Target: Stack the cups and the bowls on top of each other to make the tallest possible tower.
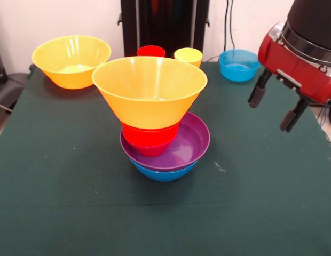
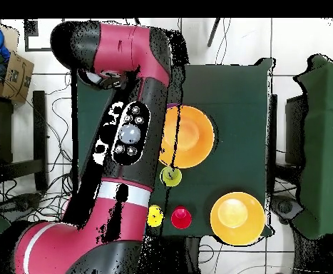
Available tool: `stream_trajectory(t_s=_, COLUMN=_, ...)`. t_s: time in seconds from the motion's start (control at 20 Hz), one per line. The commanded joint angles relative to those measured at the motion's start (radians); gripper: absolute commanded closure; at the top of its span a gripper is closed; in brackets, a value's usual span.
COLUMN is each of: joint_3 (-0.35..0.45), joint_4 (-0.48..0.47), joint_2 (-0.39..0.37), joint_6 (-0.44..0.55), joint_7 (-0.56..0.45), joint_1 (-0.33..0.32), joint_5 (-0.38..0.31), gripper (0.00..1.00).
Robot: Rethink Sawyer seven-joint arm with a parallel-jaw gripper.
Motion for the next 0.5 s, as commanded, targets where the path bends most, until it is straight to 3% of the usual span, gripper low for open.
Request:
stream_trajectory(t_s=0.05, joint_3=0.085, joint_4=0.12, joint_2=-0.01, joint_6=-0.056, joint_7=0.034, joint_1=-0.023, joint_5=-0.049, gripper=0.0)
stream_trajectory(t_s=0.5, joint_3=0.082, joint_4=0.051, joint_2=0.031, joint_6=-0.023, joint_7=0.019, joint_1=-0.039, joint_5=-0.053, gripper=0.0)
